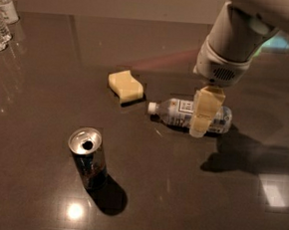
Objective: Place blue plastic bottle upright
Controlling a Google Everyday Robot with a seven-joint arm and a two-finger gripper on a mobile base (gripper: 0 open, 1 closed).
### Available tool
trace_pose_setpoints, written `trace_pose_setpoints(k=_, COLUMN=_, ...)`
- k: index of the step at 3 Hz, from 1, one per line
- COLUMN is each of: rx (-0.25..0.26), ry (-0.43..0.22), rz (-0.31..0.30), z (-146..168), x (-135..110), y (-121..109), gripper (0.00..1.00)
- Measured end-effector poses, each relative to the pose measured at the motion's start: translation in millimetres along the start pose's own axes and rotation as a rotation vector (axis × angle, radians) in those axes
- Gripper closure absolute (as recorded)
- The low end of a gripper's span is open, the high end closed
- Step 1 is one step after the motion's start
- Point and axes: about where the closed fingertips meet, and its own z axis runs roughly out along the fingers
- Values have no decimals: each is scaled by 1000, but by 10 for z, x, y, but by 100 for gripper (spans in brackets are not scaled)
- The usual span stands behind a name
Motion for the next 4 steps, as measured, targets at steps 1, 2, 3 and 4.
trace_pose_setpoints(k=1, rx=-40, ry=27, rz=20, z=240, x=-27, y=-50, gripper=0)
trace_pose_setpoints(k=2, rx=-72, ry=51, rz=40, z=442, x=-22, y=-76, gripper=0)
trace_pose_setpoints(k=3, rx=-98, ry=54, rz=63, z=581, x=-38, y=-82, gripper=0)
trace_pose_setpoints(k=4, rx=-111, ry=48, rz=81, z=656, x=-56, y=-104, gripper=0)
